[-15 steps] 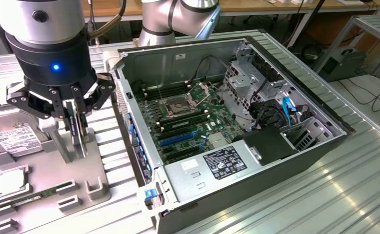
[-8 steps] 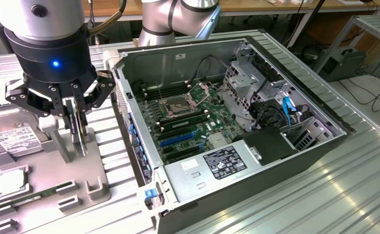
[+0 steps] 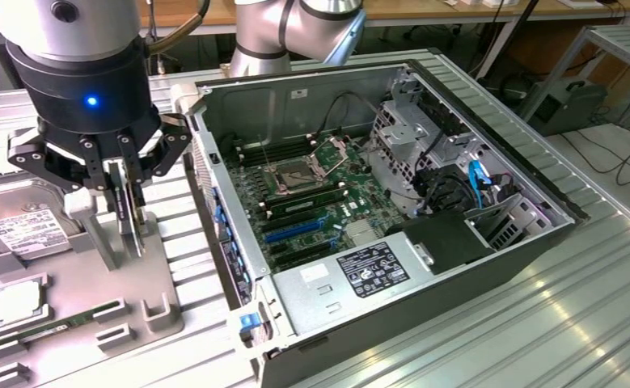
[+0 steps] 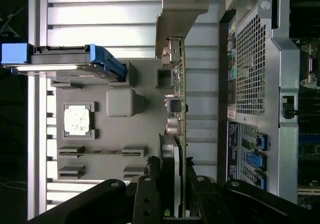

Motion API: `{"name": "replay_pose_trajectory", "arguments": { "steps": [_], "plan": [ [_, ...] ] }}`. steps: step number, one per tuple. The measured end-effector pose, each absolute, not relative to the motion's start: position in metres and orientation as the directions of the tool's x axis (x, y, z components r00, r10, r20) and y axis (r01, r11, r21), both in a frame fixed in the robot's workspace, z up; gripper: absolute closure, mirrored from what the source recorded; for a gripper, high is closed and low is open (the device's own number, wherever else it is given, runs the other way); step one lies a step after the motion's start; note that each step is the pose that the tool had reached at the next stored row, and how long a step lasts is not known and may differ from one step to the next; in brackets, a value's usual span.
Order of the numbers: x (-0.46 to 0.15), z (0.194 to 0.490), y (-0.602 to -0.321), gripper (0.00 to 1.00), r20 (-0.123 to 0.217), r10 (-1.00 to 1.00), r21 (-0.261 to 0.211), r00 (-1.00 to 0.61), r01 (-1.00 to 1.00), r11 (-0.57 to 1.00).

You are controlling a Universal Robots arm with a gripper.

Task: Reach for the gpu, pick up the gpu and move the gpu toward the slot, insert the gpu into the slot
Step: 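Pick up the gpu and move the gpu toward the slot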

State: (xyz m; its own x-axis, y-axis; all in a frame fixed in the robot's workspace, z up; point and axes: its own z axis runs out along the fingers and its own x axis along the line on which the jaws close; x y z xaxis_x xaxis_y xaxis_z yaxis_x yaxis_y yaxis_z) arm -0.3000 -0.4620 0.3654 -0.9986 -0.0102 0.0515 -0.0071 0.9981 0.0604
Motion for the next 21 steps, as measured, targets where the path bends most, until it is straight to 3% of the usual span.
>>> {"name": "replay_pose_trajectory", "arguments": {
  "steps": [21],
  "plan": [
    [-0.2983,0.372,-0.462,0.72,0.053,-0.01,0.06,-0.999,-0.007,0.998]
  ]
}}
